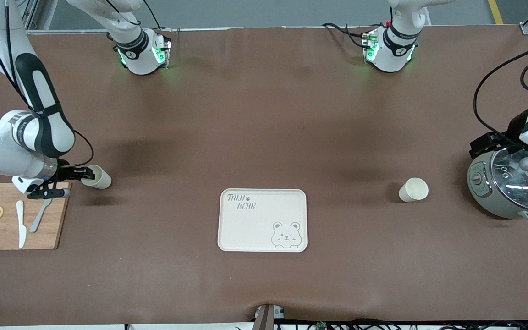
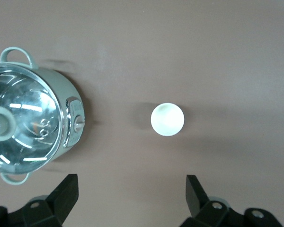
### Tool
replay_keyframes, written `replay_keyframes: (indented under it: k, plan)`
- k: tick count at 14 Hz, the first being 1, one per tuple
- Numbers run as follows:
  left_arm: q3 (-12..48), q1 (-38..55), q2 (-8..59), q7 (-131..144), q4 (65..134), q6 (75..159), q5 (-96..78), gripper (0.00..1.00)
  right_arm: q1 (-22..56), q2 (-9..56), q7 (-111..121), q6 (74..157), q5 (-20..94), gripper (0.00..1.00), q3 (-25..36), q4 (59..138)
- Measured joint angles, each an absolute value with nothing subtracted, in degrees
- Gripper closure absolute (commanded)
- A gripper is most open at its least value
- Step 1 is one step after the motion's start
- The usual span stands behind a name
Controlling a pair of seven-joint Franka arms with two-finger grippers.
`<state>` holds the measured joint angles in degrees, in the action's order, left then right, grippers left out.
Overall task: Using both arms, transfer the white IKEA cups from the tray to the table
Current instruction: 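Open both grippers and lift them away from the cups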
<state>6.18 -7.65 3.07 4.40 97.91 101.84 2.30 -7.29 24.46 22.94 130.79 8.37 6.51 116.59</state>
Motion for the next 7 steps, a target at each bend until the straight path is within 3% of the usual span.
replay_keyframes:
  k: [7]
  plan:
    - [6.6, -7.4, -0.4, 4.4, 96.1, 96.6, 2.3, 0.00, -7.6, 24.1, 24.6, 110.5, 8.4, 0.00, 6.2, 100.7]
